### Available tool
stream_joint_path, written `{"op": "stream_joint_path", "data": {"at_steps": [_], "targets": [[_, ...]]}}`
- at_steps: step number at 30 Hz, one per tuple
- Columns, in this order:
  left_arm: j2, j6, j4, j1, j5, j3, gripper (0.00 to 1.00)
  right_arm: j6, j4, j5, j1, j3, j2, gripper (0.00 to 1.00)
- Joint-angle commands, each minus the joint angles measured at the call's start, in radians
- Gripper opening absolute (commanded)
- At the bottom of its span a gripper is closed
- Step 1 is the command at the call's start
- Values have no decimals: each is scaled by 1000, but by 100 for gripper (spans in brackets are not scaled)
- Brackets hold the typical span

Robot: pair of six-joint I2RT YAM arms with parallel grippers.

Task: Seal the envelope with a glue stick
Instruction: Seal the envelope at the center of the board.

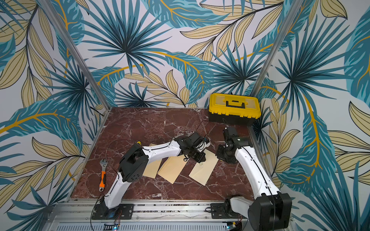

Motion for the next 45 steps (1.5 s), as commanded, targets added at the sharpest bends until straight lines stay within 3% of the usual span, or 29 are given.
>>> {"op": "stream_joint_path", "data": {"at_steps": [1,22,35,45], "targets": [[-49,12,-12,4,16,18,17,-9,-24,-8,-6,17,-11,0],[-40,-19,50,1,46,-86,18,-9,-22,-22,-5,25,-3,0],[55,-21,38,-24,30,-104,17,-8,-23,-27,-6,18,-10,0],[-14,-13,42,-14,9,-100,18,-8,-27,-30,-5,31,-16,0]]}}
